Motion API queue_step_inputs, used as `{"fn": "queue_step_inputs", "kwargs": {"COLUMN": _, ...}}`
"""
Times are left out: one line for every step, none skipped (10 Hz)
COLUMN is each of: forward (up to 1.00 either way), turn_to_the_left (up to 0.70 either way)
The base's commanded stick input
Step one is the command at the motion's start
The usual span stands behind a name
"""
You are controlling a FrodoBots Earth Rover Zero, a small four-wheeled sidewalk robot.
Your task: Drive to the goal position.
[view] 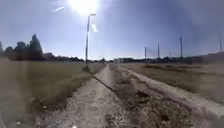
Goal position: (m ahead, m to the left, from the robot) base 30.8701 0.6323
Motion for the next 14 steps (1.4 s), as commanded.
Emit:
{"fn": "queue_step_inputs", "kwargs": {"forward": 0.85, "turn_to_the_left": 0.0}}
{"fn": "queue_step_inputs", "kwargs": {"forward": 0.85, "turn_to_the_left": 0.0}}
{"fn": "queue_step_inputs", "kwargs": {"forward": 0.85, "turn_to_the_left": 0.0}}
{"fn": "queue_step_inputs", "kwargs": {"forward": 0.85, "turn_to_the_left": 0.0}}
{"fn": "queue_step_inputs", "kwargs": {"forward": 0.85, "turn_to_the_left": 0.0}}
{"fn": "queue_step_inputs", "kwargs": {"forward": 0.85, "turn_to_the_left": 0.0}}
{"fn": "queue_step_inputs", "kwargs": {"forward": 0.85, "turn_to_the_left": 0.0}}
{"fn": "queue_step_inputs", "kwargs": {"forward": 0.85, "turn_to_the_left": 0.0}}
{"fn": "queue_step_inputs", "kwargs": {"forward": 0.85, "turn_to_the_left": 0.0}}
{"fn": "queue_step_inputs", "kwargs": {"forward": 0.85, "turn_to_the_left": -0.1}}
{"fn": "queue_step_inputs", "kwargs": {"forward": 0.85, "turn_to_the_left": -0.19}}
{"fn": "queue_step_inputs", "kwargs": {"forward": 0.85, "turn_to_the_left": -0.18}}
{"fn": "queue_step_inputs", "kwargs": {"forward": 0.85, "turn_to_the_left": -0.1}}
{"fn": "queue_step_inputs", "kwargs": {"forward": 0.85, "turn_to_the_left": -0.15}}
